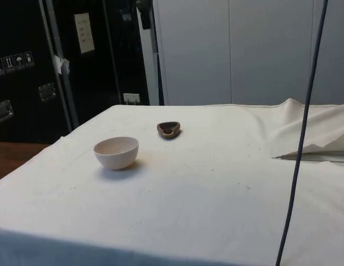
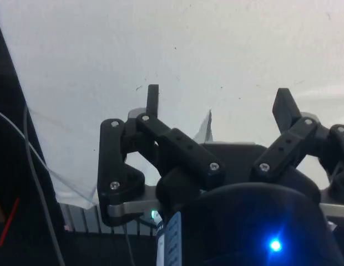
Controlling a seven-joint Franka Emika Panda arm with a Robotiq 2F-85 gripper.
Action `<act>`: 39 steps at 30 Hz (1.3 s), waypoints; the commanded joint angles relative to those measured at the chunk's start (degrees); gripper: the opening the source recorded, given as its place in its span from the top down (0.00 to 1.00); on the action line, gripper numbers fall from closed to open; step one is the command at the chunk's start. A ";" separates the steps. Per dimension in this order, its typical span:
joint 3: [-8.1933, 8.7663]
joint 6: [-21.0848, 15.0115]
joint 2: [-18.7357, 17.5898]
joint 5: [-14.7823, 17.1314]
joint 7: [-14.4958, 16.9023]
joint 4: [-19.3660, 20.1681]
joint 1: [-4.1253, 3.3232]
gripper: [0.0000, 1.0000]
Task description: Pour the coffee beans from the cup into the bowl.
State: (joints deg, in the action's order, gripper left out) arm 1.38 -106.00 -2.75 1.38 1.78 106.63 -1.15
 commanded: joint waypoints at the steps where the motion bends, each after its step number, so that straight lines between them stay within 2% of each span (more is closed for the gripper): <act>1: 0.06 -0.63 -0.69 0.06 0.23 -0.40 0.06 0.00; 6: 0.06 -3.44 -1.20 -0.17 0.46 0.52 0.11 0.00; 8: 0.06 -2.46 -1.32 0.06 0.46 0.06 0.11 0.00; 9: 0.00 -4.30 -1.20 -0.46 0.86 0.92 0.06 0.00; 15: 0.52 -7.33 -0.80 -1.03 3.27 3.55 0.52 0.00; 16: 0.40 -6.30 -1.15 -0.80 2.81 2.81 0.34 0.00; 17: 0.69 -7.73 -0.74 -0.97 3.72 3.95 0.57 0.00; 24: 2.92 -10.03 -1.72 -0.34 7.96 5.96 0.97 0.00; 25: 2.98 -9.22 -1.66 -0.69 7.45 5.67 0.74 0.00; 27: 3.61 -10.54 -2.12 -0.17 9.17 6.42 1.15 0.00; 34: 6.36 -12.83 -4.07 0.63 13.52 7.68 1.43 0.00; 36: 6.65 -13.18 -4.35 0.74 14.04 7.79 1.43 0.00; 37: 7.39 -13.75 -4.87 0.92 15.07 7.96 1.43 0.00; 39: 7.68 -14.04 -5.10 0.92 15.58 8.02 1.43 0.00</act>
State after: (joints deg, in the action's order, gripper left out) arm 9.34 -119.40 -8.02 1.95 17.19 114.36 0.00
